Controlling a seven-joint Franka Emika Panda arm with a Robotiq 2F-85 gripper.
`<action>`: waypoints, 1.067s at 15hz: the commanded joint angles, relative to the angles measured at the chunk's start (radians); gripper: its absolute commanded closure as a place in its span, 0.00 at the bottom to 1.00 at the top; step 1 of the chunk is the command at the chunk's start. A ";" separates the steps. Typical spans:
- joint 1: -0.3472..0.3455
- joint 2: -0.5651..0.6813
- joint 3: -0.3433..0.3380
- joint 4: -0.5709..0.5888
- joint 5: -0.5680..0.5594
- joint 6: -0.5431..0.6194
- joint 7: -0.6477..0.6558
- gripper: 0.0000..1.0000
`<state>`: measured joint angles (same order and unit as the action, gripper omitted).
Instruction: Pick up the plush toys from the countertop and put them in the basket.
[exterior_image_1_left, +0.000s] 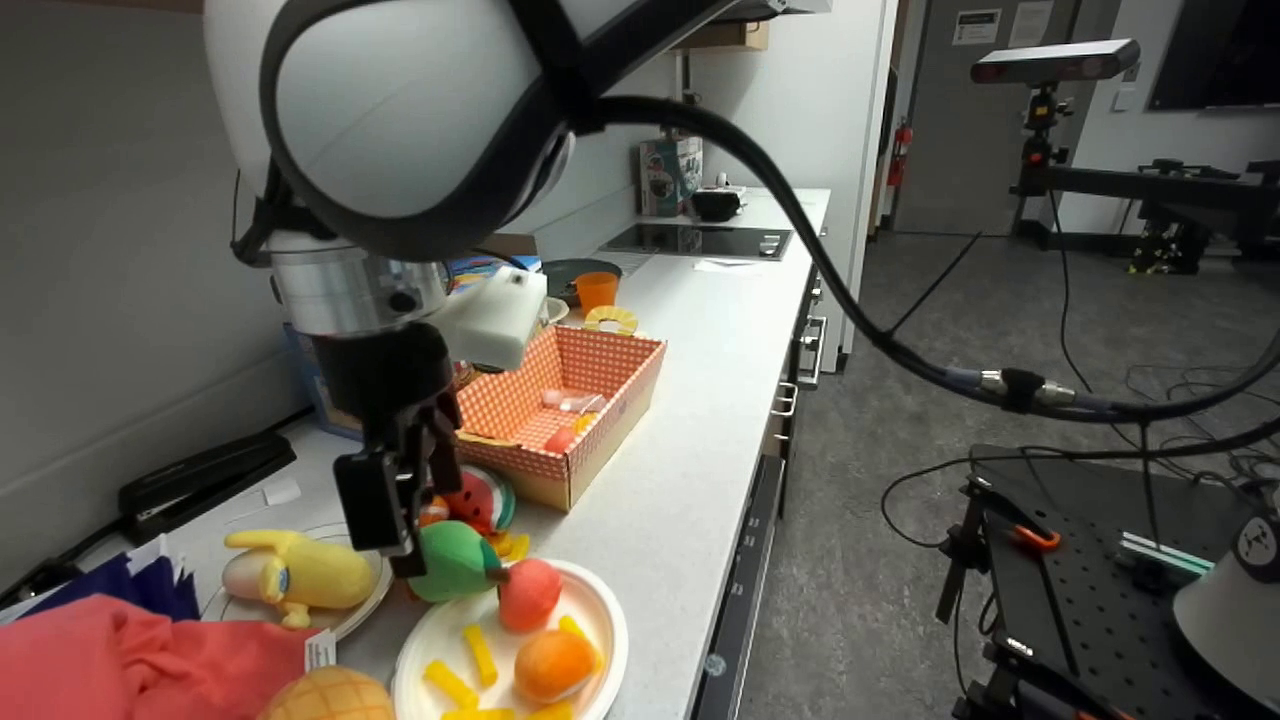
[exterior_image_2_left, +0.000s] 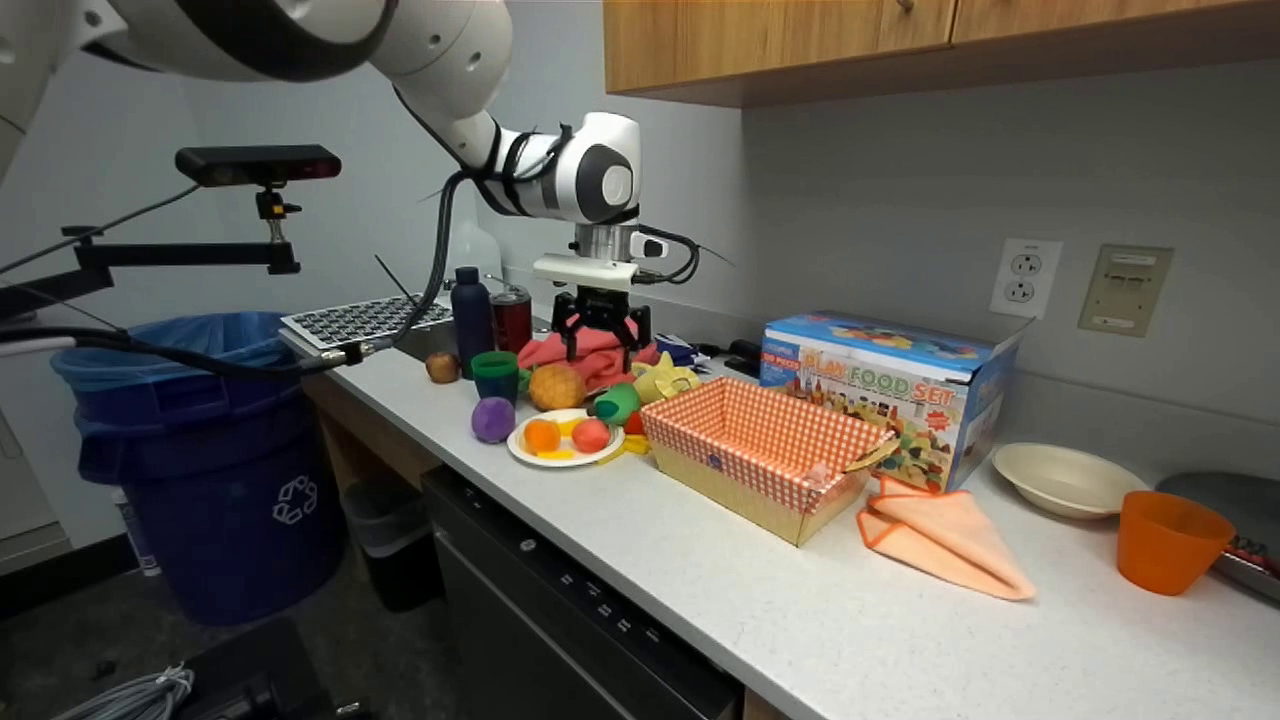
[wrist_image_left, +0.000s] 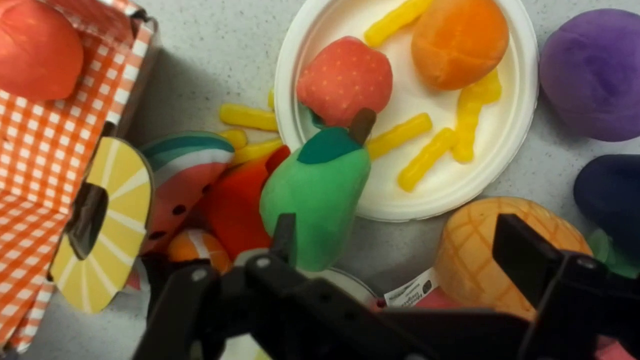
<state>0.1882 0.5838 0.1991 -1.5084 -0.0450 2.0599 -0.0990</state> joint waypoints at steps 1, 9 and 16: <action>0.023 0.117 -0.022 0.159 -0.008 -0.086 -0.022 0.00; 0.026 0.217 -0.055 0.267 -0.042 -0.113 -0.021 0.27; 0.008 0.227 -0.041 0.308 -0.008 -0.119 -0.028 0.75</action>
<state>0.1976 0.7895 0.1589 -1.2642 -0.0764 1.9749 -0.1029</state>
